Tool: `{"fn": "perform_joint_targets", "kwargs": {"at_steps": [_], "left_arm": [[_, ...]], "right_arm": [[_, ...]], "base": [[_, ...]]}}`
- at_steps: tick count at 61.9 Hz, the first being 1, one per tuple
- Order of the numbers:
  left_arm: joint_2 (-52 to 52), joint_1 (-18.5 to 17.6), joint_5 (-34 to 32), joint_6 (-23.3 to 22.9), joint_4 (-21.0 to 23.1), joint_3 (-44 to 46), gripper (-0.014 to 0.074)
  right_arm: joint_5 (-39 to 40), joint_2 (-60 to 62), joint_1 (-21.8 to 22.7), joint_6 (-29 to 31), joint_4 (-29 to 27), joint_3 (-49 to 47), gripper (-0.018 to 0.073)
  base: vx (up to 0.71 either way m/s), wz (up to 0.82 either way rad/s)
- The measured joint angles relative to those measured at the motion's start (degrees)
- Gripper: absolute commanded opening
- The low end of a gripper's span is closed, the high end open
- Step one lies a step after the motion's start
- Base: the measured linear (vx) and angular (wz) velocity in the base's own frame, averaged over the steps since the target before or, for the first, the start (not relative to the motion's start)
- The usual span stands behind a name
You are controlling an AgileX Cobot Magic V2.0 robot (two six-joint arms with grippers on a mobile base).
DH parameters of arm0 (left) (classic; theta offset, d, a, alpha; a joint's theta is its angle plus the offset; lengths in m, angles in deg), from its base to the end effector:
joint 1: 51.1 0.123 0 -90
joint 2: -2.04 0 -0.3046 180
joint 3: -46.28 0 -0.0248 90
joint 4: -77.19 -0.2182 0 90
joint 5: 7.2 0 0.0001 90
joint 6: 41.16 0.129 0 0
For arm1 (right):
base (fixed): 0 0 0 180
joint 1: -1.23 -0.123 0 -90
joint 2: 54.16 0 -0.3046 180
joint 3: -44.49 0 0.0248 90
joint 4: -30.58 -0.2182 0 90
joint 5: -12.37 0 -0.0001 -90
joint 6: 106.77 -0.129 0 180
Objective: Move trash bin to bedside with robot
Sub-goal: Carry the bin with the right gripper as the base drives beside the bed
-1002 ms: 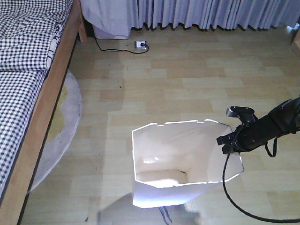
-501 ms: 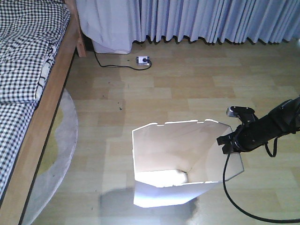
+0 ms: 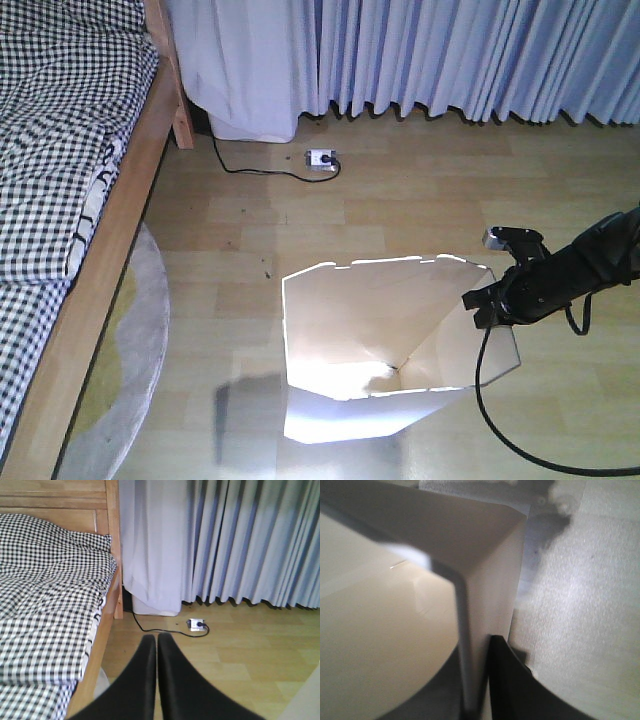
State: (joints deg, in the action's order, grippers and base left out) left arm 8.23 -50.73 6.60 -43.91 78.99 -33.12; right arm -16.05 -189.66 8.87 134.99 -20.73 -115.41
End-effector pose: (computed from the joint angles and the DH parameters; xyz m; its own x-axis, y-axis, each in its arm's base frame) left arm 0.0401 -0.0007 0.1762 -0.1626 -0.0795 -0.9835 -0.0119 0.9968 -0.0786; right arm 0.3452 0.0021 0.0289 -0.9777 -0.0968 -0.1864 -0.1558 0.9295 0.3343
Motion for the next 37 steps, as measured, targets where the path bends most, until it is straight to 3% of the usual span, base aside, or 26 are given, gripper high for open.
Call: {"fn": "perform_joint_targets", "kwargs": {"at_steps": [37], "left_arm": [[0.00, 0.00, 0.00, 0.00, 0.00, 0.00, -0.0006]], "right_arm": [[-0.08, 0.00, 0.00, 0.00, 0.00, 0.00, -0.0006]], "base": [[0.34, 0.04]]}}
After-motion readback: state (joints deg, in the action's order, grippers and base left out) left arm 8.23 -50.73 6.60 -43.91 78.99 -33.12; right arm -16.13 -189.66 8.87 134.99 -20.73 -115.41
